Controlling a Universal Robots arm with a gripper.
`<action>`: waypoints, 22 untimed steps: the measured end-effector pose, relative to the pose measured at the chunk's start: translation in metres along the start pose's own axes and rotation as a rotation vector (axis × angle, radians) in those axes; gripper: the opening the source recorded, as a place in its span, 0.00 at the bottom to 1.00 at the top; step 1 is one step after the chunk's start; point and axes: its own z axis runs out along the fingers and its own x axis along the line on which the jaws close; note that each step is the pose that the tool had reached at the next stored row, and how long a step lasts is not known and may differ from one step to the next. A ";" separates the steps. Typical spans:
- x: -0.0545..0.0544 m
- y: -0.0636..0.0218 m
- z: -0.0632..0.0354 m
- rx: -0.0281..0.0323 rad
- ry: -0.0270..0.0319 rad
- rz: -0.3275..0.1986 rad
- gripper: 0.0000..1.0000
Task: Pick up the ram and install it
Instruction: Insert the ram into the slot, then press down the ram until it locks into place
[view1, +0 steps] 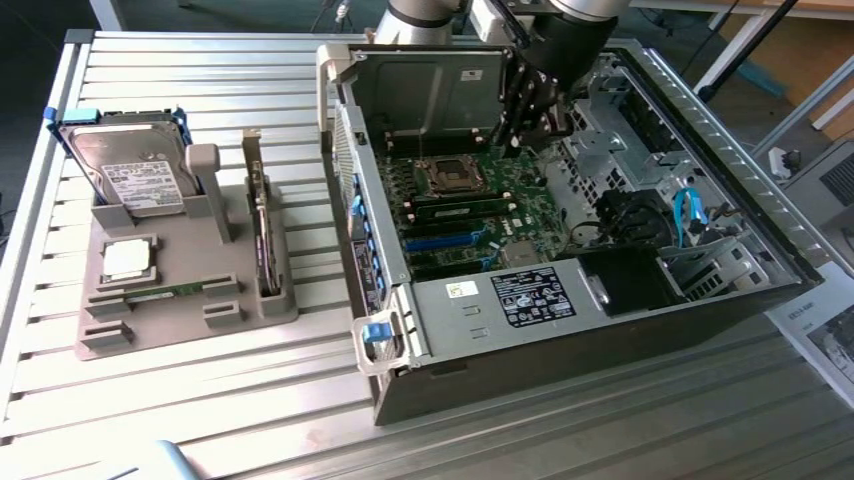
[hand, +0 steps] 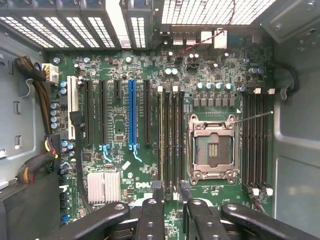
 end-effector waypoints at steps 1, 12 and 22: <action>0.000 0.0000 -0.0001 -0.0001 0.0001 0.000 0.25; 0.000 0.0000 -0.0001 -0.0001 0.0003 0.000 0.25; 0.000 0.0000 -0.0001 -0.0001 0.0003 0.000 0.10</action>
